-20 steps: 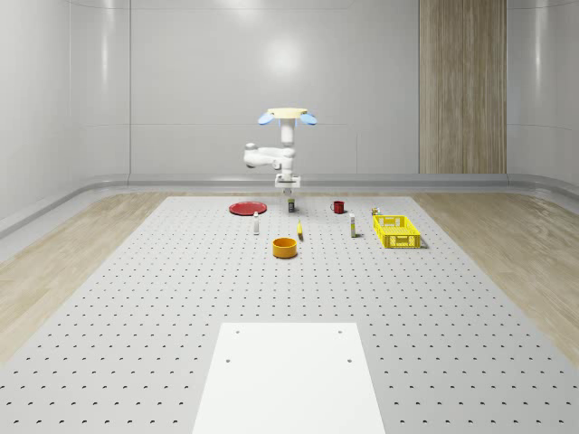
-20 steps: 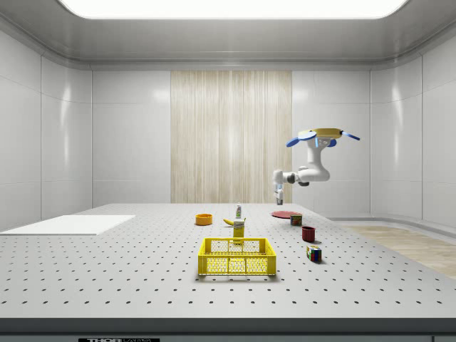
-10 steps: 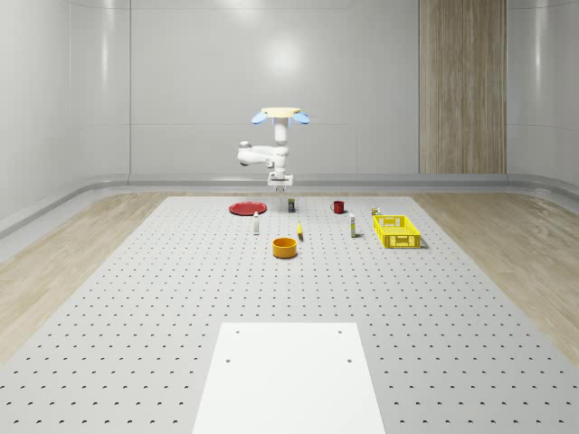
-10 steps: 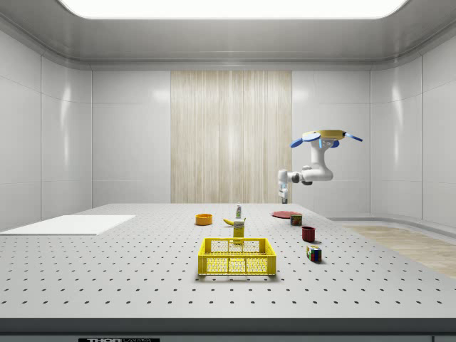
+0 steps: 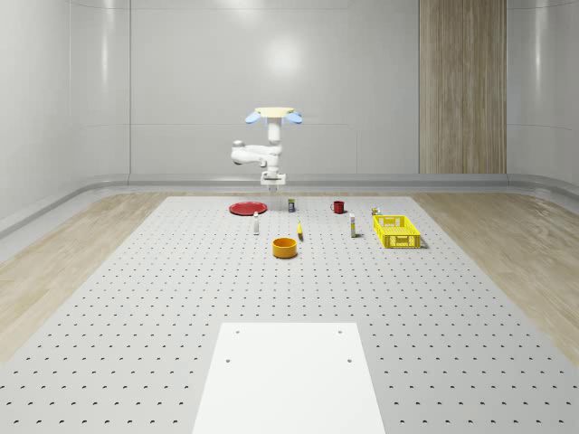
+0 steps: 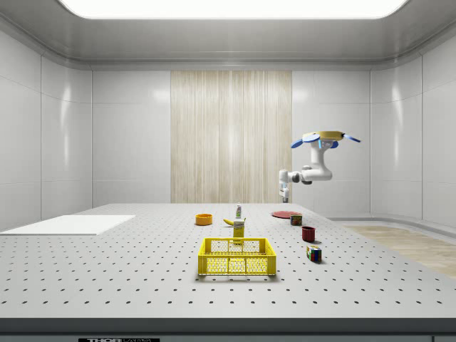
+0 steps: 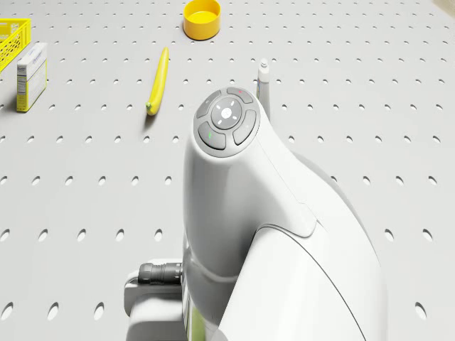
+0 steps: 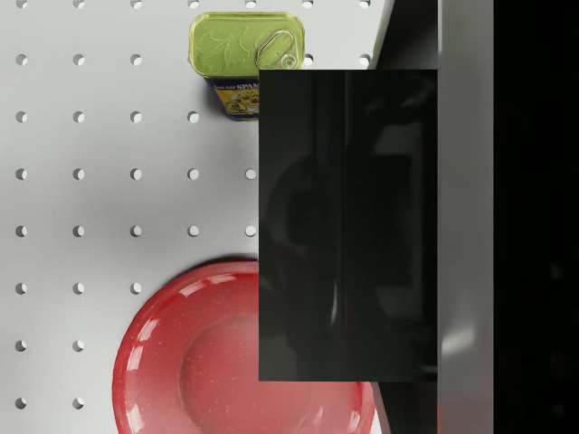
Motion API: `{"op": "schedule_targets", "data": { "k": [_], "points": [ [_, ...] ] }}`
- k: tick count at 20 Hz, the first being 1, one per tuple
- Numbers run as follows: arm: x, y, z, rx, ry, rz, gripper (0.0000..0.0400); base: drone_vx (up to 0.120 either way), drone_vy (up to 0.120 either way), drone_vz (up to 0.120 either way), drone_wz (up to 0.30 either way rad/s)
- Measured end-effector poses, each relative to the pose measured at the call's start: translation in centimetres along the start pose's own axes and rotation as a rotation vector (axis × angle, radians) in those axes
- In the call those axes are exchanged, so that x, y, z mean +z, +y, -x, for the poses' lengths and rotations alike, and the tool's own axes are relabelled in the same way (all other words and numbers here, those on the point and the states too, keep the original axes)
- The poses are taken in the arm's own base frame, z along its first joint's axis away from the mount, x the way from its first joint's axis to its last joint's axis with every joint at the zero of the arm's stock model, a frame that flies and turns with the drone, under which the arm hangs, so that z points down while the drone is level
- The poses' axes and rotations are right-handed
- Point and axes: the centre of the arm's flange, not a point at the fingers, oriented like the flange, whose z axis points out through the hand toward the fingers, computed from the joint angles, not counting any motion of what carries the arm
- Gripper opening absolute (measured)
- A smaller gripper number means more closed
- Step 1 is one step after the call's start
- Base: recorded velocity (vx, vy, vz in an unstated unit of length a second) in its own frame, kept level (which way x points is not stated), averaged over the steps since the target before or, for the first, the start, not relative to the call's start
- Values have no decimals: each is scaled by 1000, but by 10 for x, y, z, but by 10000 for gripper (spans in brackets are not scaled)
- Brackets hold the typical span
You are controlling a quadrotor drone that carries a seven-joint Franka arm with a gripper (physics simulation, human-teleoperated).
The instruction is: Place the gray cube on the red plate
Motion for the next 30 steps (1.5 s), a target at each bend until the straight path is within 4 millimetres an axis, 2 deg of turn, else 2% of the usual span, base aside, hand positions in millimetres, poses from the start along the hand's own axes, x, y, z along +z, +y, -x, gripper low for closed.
{"op": "schedule_targets", "data": {
  "k": [8, 12, 22, 27, 30],
  "points": [
    [0, 0, 0, 0, 0, 0, 250, 0, -120, 0, 0],
    [0, 0, 0, 0, 0, 0, 250, -10, -120, -110, 0],
    [0, 0, 0, 0, 0, 0, 250, -116, -120, -8, 0],
    [0, 0, 0, 0, 0, 0, 250, 0, -8, -120, 0],
    [0, 0, 0, 0, 0, 0, 250, 0, -93, -120, 0]
  ]
}}
